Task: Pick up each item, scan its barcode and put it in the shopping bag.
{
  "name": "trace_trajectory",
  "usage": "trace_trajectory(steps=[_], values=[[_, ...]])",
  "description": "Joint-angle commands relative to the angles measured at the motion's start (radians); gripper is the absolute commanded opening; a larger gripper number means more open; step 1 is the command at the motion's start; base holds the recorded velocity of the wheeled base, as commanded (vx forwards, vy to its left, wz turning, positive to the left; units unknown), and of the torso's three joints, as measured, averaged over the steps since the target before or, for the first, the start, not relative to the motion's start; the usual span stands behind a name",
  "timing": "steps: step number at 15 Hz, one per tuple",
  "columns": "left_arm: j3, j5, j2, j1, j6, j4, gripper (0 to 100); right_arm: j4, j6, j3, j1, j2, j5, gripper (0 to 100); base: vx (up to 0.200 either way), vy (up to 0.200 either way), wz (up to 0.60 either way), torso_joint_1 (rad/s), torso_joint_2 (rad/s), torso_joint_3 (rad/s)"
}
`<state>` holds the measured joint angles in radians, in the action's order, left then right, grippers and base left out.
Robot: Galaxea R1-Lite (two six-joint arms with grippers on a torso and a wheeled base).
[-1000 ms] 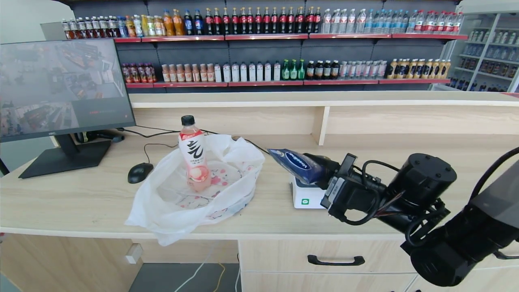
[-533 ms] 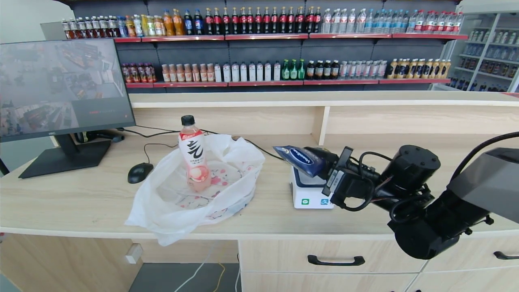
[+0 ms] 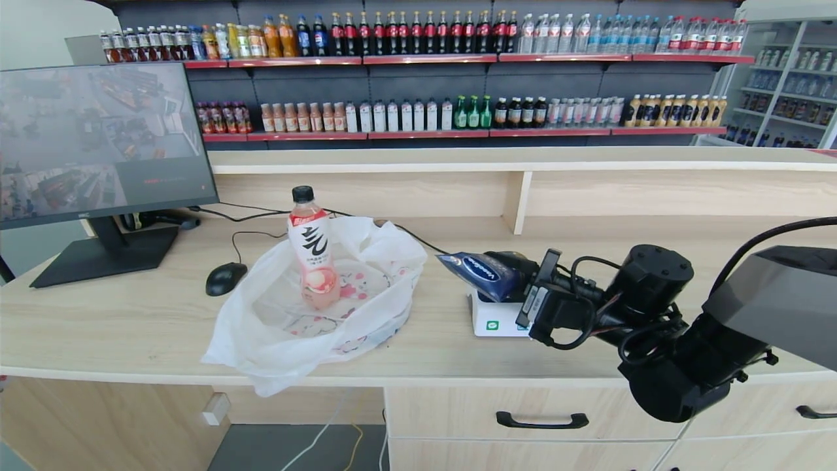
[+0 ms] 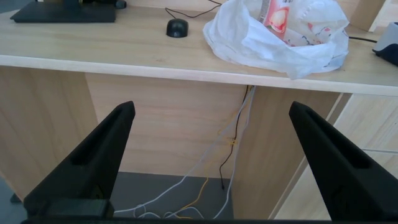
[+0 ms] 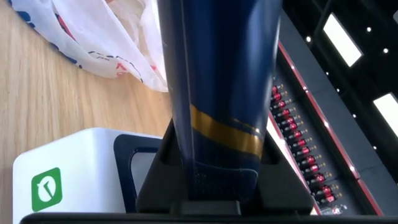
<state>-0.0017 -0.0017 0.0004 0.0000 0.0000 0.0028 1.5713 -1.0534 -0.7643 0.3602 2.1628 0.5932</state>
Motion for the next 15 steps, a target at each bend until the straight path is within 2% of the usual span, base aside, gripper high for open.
trace_trajectory(steps=[1, 15], values=[[0.000, 0.000, 0.000, 0.000, 0.000, 0.000, 100, 0.000, 0.000, -0.003, 0.000, 0.005, 0.000, 0, 0.000, 0.000, 0.00, 0.000, 0.00, 0.000], [0.000, 0.000, 0.000, 0.000, 0.000, 0.000, 100, 0.000, 0.001, -0.006, 0.000, 0.003, 0.000, 0, 0.000, 0.000, 0.00, 0.000, 0.00, 0.000]])
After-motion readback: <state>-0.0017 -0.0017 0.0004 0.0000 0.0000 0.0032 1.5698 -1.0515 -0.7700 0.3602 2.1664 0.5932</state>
